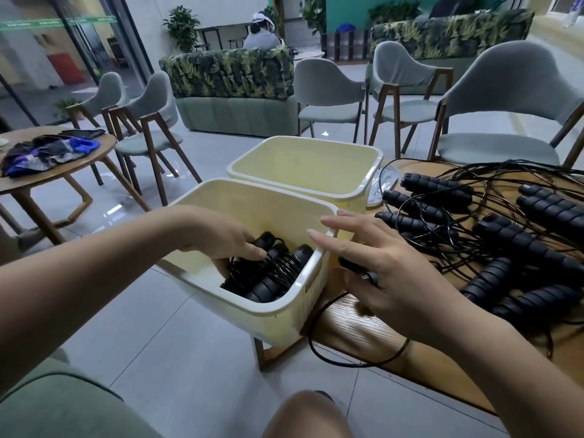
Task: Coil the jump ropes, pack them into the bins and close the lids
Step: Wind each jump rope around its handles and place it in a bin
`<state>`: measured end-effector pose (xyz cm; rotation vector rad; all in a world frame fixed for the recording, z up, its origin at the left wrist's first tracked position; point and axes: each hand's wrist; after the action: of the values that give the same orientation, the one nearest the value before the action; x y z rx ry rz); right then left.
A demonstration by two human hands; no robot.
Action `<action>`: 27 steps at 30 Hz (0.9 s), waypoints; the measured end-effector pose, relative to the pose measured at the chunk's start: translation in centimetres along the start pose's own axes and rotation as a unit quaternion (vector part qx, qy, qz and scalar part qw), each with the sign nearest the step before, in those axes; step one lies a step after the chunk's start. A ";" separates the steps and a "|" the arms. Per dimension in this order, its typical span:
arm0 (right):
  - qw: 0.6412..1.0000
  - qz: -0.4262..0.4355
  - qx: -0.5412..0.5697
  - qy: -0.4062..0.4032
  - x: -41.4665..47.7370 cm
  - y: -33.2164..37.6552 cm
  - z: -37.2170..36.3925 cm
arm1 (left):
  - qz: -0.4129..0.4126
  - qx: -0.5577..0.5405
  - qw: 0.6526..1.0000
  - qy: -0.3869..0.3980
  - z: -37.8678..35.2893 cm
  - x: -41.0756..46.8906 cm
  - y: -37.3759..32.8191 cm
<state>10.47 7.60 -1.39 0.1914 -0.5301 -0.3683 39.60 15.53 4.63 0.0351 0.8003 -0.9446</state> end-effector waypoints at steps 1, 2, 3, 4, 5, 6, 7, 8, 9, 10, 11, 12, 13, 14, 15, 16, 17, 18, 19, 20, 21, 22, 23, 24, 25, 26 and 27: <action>1.000 0.000 -0.001 0.002 0.0 0.0 0.1 | 0.005 -0.002 1.000 0.008 0.2 0.0 0.1; 1.000 -0.001 -0.001 0.004 0.0 0.1 0.1 | 0.009 0.002 1.000 0.012 0.3 0.0 0.2; 1.000 -0.001 -0.001 0.004 -0.1 0.1 0.1 | 0.011 0.003 1.000 0.014 0.5 0.1 0.4; 1.000 -0.002 -0.001 0.005 -0.1 0.1 0.1 | 0.009 -0.004 1.000 0.018 0.5 0.2 0.5; 1.000 -0.003 -0.002 0.006 0.0 0.0 0.1 | 0.004 -0.016 1.000 0.023 0.5 0.3 0.8; 1.000 -0.004 -0.003 0.006 0.0 0.0 0.1 | -0.003 -0.034 0.999 0.028 0.5 0.2 1.1; 1.000 -0.004 -0.004 0.006 0.1 0.0 0.1 | -0.008 -0.055 0.998 0.030 0.4 0.2 1.3; 1.000 -0.005 -0.005 0.006 0.1 -0.1 0.1 | -0.009 -0.068 0.997 0.031 0.5 0.1 1.4; 1.000 -0.006 -0.008 0.006 0.1 -0.1 0.1 | -0.008 -0.071 0.997 0.031 0.5 0.1 1.5; 1.000 -0.005 -0.012 0.006 0.1 -0.1 0.1 | -0.008 -0.069 0.997 0.030 0.6 -0.1 1.5; 1.000 -0.002 -0.018 0.005 0.1 -0.1 0.1 | -0.009 -0.070 0.997 0.027 0.6 -0.1 1.4; 1.000 0.000 -0.023 0.004 0.1 -0.1 0.2 | -0.010 -0.077 0.997 0.024 0.7 -0.2 1.4; 1.000 0.001 -0.027 0.004 0.1 0.0 0.2 | -0.009 -0.088 0.996 0.020 0.8 -0.3 1.5; 1.000 0.001 -0.029 0.006 0.0 0.0 0.3 | -0.008 -0.094 0.995 0.015 1.0 -0.4 1.5; 1.000 0.001 -0.030 0.009 0.0 0.0 0.4 | -0.006 -0.093 0.996 0.008 1.1 -0.4 1.6; 0.999 0.002 -0.033 0.014 0.0 0.0 0.4 | -0.004 -0.087 0.996 0.001 1.3 -0.5 1.7; 0.999 0.003 -0.035 0.019 0.0 0.0 0.5 | -0.004 -0.082 0.997 -0.008 1.4 -0.5 1.7; 0.999 0.004 -0.037 0.024 0.0 0.0 0.7 | -0.007 -0.080 0.997 -0.017 1.6 -0.7 1.7; 0.999 0.005 -0.035 0.030 -0.1 0.0 0.8 | -0.016 -0.079 0.996 -0.028 1.8 -0.9 1.5; 0.999 0.006 -0.030 0.036 -0.1 0.0 1.0 | -0.028 -0.080 0.995 -0.042 2.0 -1.3 1.2; 0.999 0.004 -0.025 0.040 -0.1 0.1 1.1 | -0.043 -0.081 0.994 -0.060 2.1 -1.7 0.8; 0.999 0.002 -0.019 0.041 -0.1 0.1 1.3 | -0.057 -0.082 0.992 -0.079 2.3 -2.1 0.4; 0.999 -0.003 -0.012 0.041 -0.1 0.1 1.4 | -0.071 -0.083 0.989 -0.098 2.4 -2.5 -0.1; 0.999 -0.011 -0.003 0.039 -0.1 0.2 1.5 | -0.085 -0.083 0.986 -0.117 2.4 -2.9 -0.7; 0.999 -0.017 0.007 0.035 -0.1 0.2 1.7 | -0.100 -0.084 0.982 -0.136 2.3 -3.5 -1.3; 0.999 -0.021 0.015 0.033 -0.2 0.2 1.8 | -0.114 -0.088 0.978 -0.151 2.1 -3.8 -1.9; 0.999 -0.023 0.019 0.031 -0.3 0.2 2.1 | -0.129 -0.093 0.974 -0.163 1.9 -4.2 -2.6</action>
<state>9.22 7.70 0.27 0.2506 -0.4726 -0.3971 37.42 16.28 9.41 -0.3866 0.5926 -1.0805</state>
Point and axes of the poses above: each hand's wrist, its own x-axis towards the middle knuckle, its own z-axis out of the back of the hand, y = z × x, and after that the axes turned 12 degrees about -x, right-handed
